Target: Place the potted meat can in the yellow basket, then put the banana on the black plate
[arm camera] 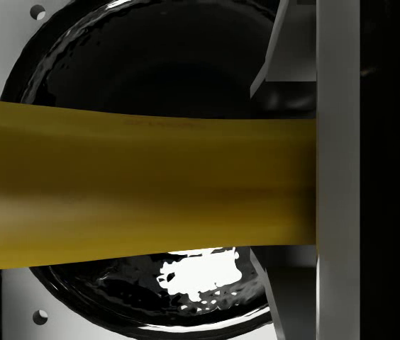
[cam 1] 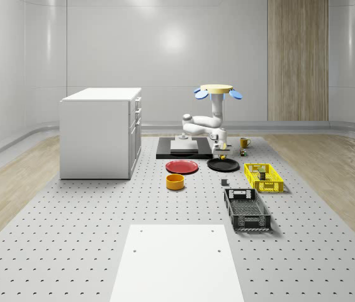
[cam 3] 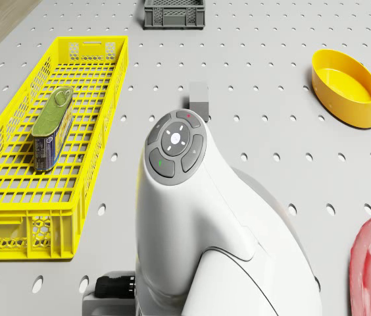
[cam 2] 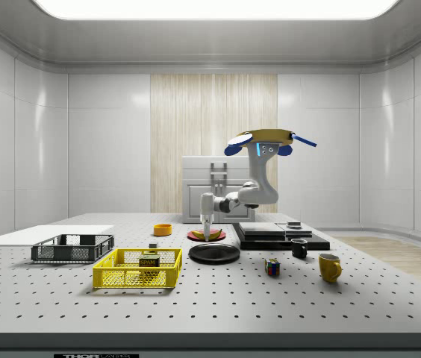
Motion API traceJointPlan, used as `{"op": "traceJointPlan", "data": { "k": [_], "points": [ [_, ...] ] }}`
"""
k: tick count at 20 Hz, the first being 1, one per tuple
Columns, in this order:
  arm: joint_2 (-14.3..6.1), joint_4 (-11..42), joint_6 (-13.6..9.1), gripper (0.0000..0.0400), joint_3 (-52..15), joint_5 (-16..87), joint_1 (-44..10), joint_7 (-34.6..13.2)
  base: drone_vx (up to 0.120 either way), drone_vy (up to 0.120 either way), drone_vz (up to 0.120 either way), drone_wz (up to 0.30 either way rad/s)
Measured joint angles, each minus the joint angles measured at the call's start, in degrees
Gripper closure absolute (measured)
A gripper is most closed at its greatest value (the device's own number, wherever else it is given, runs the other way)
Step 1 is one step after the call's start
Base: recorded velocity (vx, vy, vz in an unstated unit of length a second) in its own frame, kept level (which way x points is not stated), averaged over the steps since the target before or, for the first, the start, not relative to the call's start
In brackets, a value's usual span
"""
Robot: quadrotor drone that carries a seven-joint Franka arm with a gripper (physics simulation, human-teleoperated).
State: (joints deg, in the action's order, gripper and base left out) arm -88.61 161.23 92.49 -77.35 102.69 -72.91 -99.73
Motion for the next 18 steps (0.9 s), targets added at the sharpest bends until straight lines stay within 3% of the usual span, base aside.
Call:
{"op": "traceJointPlan", "data": {
  "k": [17, 18],
  "points": [
    [0.6, -2.3, 2.7, 0.0201, 8.1, 7.7, -2.7, -1.4, 0.0, 0.0, 0.0, 0.0],
    [0.7, -2.4, 2.8, 0.0171, 8.4, 8.0, -2.8, -1.4, 0.0, 0.0, 0.0, 0.0]
  ]
}}
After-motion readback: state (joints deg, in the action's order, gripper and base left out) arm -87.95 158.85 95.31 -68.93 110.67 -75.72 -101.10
